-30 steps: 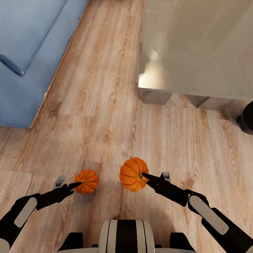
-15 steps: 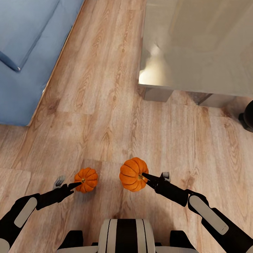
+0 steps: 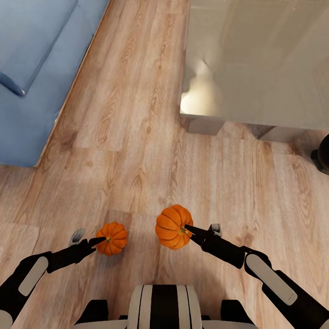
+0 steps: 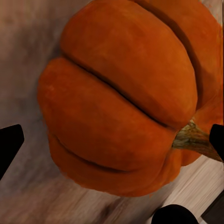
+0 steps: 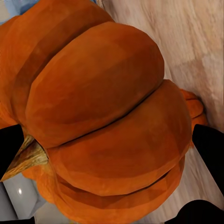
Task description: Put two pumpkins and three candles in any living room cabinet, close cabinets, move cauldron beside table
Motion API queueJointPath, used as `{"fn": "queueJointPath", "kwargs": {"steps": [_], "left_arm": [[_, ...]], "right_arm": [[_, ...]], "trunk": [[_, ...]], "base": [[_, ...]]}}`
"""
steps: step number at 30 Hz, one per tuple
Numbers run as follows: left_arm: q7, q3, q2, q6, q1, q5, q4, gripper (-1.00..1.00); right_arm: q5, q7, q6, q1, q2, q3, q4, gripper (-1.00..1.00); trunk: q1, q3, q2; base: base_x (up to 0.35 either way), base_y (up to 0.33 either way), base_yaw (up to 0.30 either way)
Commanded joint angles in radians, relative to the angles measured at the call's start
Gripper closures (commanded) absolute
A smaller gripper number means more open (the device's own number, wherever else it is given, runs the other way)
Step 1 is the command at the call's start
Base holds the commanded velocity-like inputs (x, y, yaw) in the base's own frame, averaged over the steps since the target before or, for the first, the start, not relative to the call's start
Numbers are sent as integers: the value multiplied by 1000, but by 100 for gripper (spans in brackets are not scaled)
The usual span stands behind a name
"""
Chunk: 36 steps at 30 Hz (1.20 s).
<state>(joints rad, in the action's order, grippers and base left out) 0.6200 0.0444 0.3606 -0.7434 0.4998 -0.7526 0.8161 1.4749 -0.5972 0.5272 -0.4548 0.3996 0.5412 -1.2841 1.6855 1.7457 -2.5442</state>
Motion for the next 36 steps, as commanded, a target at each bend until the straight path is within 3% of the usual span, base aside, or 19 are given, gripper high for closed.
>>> {"fn": "queueJointPath", "kwargs": {"steps": [1,34,36], "left_arm": [[1,2,0,-6,0,-2,0,-100],[2,3,6,-7,-1,-11,-7,-100],[2,2,6,-7,-1,-11,-7,-100]], "right_arm": [[10,1,5,-1,1,2,0,100],[15,-1,6,-1,2,2,1,100],[15,-1,5,-1,2,2,0,100]], "trunk": [[0,0,0],[0,0,0],[1,8,-1]], "base": [[105,-28,0],[10,-6,0],[0,0,0]]}}
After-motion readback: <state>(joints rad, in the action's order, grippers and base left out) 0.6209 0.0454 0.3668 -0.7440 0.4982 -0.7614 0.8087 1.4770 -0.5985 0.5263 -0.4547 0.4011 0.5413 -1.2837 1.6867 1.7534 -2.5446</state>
